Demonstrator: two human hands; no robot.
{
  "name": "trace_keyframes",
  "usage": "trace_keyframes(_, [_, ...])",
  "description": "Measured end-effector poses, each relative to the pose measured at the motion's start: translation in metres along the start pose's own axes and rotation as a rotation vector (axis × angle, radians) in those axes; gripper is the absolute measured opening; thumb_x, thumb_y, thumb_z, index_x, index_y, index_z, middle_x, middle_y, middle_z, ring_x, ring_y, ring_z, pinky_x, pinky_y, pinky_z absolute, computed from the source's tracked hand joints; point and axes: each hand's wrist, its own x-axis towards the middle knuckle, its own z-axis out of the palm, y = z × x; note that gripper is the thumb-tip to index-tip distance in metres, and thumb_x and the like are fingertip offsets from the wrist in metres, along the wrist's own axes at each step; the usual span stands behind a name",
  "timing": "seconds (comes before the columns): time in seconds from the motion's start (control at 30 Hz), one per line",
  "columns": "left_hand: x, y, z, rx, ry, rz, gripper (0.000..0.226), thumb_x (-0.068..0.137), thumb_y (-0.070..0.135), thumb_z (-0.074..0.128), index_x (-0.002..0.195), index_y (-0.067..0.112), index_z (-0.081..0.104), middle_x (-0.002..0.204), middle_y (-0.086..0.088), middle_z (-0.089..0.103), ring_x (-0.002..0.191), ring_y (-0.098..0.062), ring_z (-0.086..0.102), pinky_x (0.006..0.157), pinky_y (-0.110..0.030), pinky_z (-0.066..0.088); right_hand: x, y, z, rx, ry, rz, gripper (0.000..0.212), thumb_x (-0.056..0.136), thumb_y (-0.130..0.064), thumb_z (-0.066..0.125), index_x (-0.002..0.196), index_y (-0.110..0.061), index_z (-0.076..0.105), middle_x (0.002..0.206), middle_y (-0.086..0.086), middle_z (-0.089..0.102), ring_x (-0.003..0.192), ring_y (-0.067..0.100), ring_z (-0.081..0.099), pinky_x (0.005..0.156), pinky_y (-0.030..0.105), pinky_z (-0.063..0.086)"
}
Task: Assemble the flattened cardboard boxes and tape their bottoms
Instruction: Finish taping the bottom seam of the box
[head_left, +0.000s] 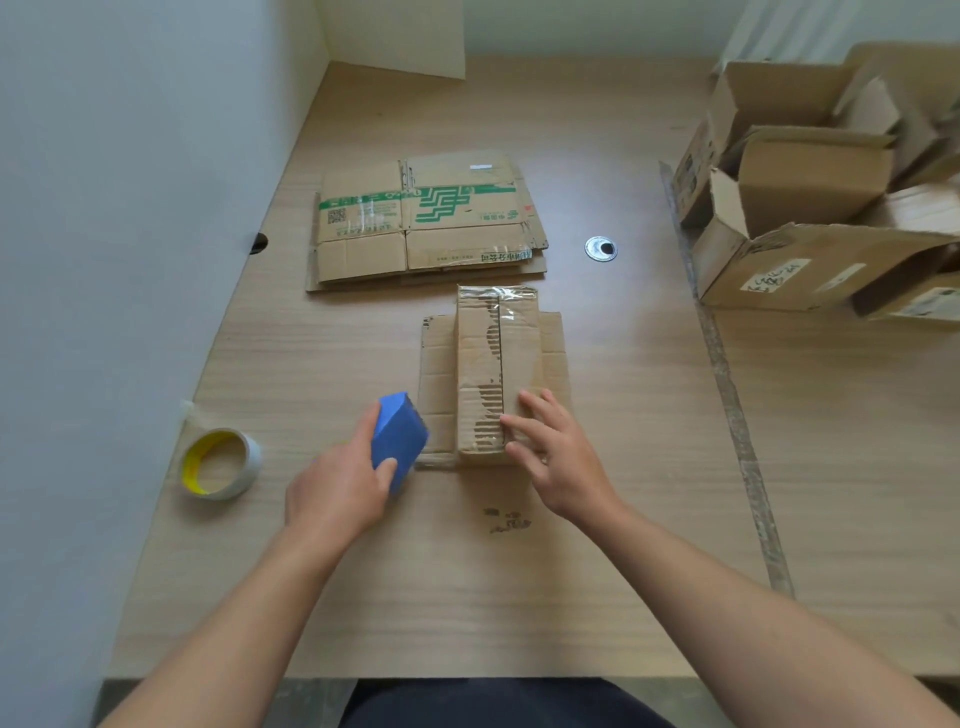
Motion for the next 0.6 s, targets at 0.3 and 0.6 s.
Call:
trace_keyframes(0.3, [-0.016,-0.036,0.021,-0.123,0.004,-0.133,0.082,0.099,0.025,0.047,0.156,0.033,-0.011,0.112,-0.015,0.054,0.098,-0.034,0.056,0.088,-0.046,0.048,-0.013,-0.009,0.008,0.258,0.141,0.310,0.076,0.093,-0.035,0.069,0.156,-0.027,0.027,0.159,-0.004,0.033,0.147,0.013,0.029,0.122,0.030,0.022])
trace_keyframes(0.6, [-0.029,0.001,0.005,-0.210,0.118,0.065,0.060,0.095,0.036,0.060,0.146,0.010,0.043,0.146,-0.015,0.046,0.133,-0.033,0.042,0.108,-0.041,0.033,-0.012,-0.006,0.020,0.426,0.195,0.561,0.072,0.093,-0.038,0.067,0.155,-0.026,0.032,0.156,-0.003,0.040,0.144,0.017,0.037,0.117,0.031,0.029])
